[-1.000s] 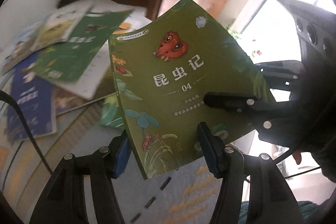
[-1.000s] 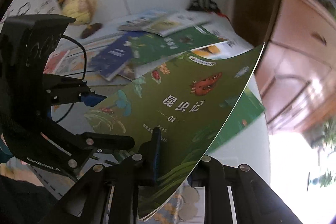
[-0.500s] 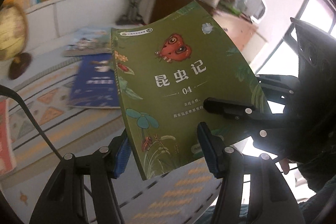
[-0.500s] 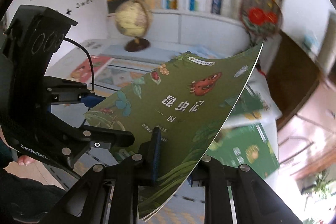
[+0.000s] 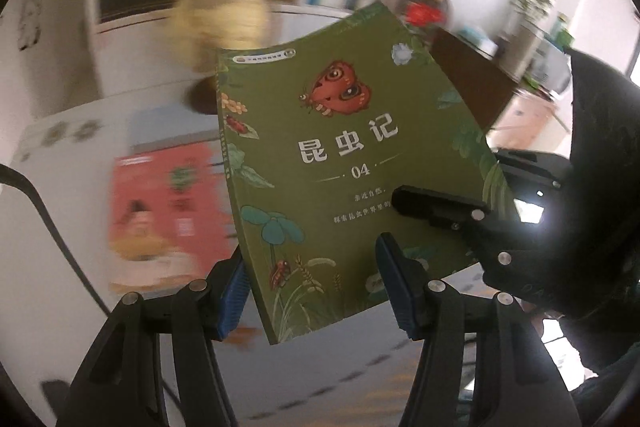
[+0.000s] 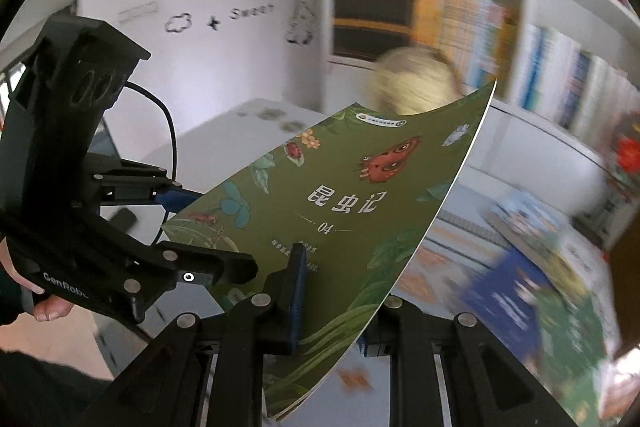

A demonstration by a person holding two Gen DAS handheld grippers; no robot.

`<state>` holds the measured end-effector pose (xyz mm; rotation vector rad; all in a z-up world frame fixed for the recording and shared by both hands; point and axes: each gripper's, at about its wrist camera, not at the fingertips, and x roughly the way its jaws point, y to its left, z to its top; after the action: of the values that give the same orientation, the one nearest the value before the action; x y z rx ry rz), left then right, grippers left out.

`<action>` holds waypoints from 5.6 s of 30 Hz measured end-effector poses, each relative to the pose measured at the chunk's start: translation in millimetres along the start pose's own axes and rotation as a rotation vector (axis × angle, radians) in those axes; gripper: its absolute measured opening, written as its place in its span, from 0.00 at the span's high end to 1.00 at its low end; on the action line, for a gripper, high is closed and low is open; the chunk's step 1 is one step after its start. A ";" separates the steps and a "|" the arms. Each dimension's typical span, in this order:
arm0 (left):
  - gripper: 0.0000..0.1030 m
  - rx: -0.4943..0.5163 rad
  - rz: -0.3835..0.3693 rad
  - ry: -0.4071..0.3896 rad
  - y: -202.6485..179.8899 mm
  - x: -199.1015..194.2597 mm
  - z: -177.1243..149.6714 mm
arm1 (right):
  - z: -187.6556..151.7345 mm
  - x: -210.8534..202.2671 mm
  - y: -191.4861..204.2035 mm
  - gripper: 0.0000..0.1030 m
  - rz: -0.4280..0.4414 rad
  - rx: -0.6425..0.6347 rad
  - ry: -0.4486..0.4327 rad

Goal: Organize books

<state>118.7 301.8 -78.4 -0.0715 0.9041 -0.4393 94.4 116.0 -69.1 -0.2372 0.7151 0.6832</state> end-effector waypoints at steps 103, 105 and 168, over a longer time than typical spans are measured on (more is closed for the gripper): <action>0.19 -0.041 0.226 0.090 -161.9 126.5 79.5 | -136.9 -137.7 -264.5 0.21 -0.512 0.690 0.100; 0.19 -0.027 0.192 0.109 -156.2 147.9 95.8 | -132.0 -127.1 -279.4 0.21 -0.516 0.708 0.105; 0.19 0.034 -0.043 0.251 -108.5 450.3 219.4 | -56.6 202.5 -503.4 0.22 -0.113 0.838 0.222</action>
<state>493.0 -3.0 -250.7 -0.0041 1.1433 -0.5106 503.2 -190.6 -260.0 0.4213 1.1308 0.2069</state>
